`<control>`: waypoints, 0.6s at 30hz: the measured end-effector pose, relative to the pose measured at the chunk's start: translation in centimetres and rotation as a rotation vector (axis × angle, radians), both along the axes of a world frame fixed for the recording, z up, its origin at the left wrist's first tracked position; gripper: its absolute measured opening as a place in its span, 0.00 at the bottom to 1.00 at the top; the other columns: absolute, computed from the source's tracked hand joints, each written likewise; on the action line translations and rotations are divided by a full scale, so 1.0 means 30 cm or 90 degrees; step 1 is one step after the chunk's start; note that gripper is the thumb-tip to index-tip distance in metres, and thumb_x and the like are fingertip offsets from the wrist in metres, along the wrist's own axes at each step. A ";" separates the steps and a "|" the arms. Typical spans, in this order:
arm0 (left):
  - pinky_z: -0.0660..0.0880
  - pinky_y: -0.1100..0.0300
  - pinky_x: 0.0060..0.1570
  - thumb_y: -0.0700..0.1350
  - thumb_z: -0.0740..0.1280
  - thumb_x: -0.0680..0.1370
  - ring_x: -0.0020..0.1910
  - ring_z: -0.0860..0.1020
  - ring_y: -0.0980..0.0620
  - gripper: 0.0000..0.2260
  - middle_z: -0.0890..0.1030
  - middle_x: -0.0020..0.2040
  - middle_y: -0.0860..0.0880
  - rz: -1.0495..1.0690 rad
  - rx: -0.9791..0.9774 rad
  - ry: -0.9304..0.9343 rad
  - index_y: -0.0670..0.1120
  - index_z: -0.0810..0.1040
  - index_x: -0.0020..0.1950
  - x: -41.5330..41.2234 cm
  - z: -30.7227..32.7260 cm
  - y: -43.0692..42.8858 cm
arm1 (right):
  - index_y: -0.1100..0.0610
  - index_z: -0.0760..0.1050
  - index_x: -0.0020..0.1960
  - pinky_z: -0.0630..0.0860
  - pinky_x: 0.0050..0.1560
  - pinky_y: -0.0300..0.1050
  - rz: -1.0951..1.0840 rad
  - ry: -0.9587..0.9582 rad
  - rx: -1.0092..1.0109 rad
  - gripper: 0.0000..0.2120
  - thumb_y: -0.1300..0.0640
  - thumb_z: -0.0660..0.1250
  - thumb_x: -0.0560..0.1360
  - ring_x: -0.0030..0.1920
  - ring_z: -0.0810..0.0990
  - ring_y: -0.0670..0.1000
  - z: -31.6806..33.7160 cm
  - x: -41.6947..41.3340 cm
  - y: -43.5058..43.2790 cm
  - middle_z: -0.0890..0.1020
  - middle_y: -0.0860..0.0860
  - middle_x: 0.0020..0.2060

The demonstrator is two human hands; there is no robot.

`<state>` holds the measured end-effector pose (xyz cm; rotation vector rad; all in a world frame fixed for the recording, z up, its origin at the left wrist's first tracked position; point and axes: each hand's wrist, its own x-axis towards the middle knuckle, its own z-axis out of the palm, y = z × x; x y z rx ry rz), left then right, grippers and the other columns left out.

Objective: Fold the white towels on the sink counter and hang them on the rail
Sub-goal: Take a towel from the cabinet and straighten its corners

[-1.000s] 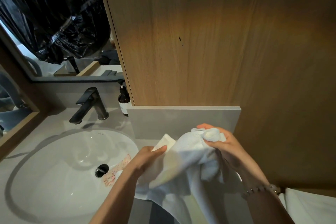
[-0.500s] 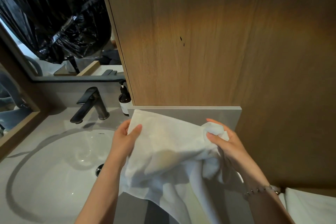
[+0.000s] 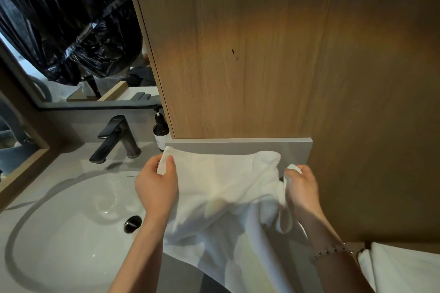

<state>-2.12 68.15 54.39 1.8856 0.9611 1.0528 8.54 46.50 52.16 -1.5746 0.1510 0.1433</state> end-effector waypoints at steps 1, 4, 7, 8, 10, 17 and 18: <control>0.64 0.59 0.35 0.44 0.62 0.77 0.35 0.73 0.51 0.08 0.78 0.35 0.50 0.019 0.004 -0.008 0.44 0.78 0.41 0.000 -0.003 0.010 | 0.54 0.70 0.39 0.68 0.43 0.47 -0.007 -0.013 -0.002 0.04 0.56 0.63 0.72 0.40 0.72 0.54 0.003 -0.004 -0.006 0.76 0.53 0.39; 0.65 0.58 0.38 0.44 0.63 0.76 0.39 0.74 0.46 0.09 0.79 0.38 0.47 0.059 0.012 -0.039 0.42 0.78 0.40 -0.010 0.005 0.036 | 0.55 0.71 0.35 0.65 0.36 0.45 -0.034 -0.053 -0.029 0.09 0.61 0.66 0.73 0.34 0.70 0.51 0.017 -0.007 -0.027 0.74 0.50 0.31; 0.67 0.60 0.37 0.44 0.65 0.75 0.37 0.75 0.47 0.07 0.78 0.34 0.49 0.055 0.005 -0.052 0.44 0.78 0.39 -0.014 0.039 0.024 | 0.57 0.76 0.33 0.66 0.34 0.43 -0.041 -0.090 -0.064 0.08 0.59 0.71 0.69 0.31 0.70 0.48 0.048 -0.027 -0.029 0.75 0.45 0.25; 0.67 0.60 0.38 0.45 0.66 0.75 0.37 0.75 0.49 0.07 0.78 0.34 0.52 0.043 0.005 -0.051 0.45 0.78 0.39 -0.014 0.052 0.008 | 0.57 0.78 0.33 0.67 0.34 0.41 -0.040 -0.099 -0.071 0.08 0.58 0.72 0.69 0.29 0.71 0.47 0.054 -0.032 -0.025 0.75 0.44 0.23; 0.67 0.59 0.40 0.46 0.68 0.75 0.35 0.74 0.52 0.07 0.78 0.33 0.55 0.004 0.011 -0.047 0.46 0.79 0.37 -0.008 0.068 -0.033 | 0.55 0.79 0.33 0.69 0.33 0.37 -0.034 -0.120 -0.083 0.08 0.55 0.73 0.69 0.27 0.73 0.42 0.071 -0.048 -0.010 0.76 0.40 0.22; 0.67 0.74 0.35 0.47 0.68 0.70 0.34 0.75 0.63 0.07 0.77 0.30 0.59 -0.224 0.105 -0.029 0.48 0.82 0.33 0.024 0.043 -0.218 | 0.47 0.76 0.34 0.78 0.45 0.42 0.014 -0.122 -0.032 0.13 0.60 0.69 0.74 0.36 0.80 0.44 0.094 -0.104 0.078 0.84 0.47 0.36; 0.68 0.72 0.35 0.48 0.67 0.69 0.35 0.75 0.61 0.07 0.78 0.30 0.57 -0.243 0.109 -0.028 0.48 0.82 0.33 0.028 0.038 -0.237 | 0.46 0.75 0.34 0.78 0.49 0.46 0.020 -0.123 -0.044 0.13 0.60 0.69 0.74 0.39 0.80 0.48 0.093 -0.112 0.091 0.83 0.49 0.37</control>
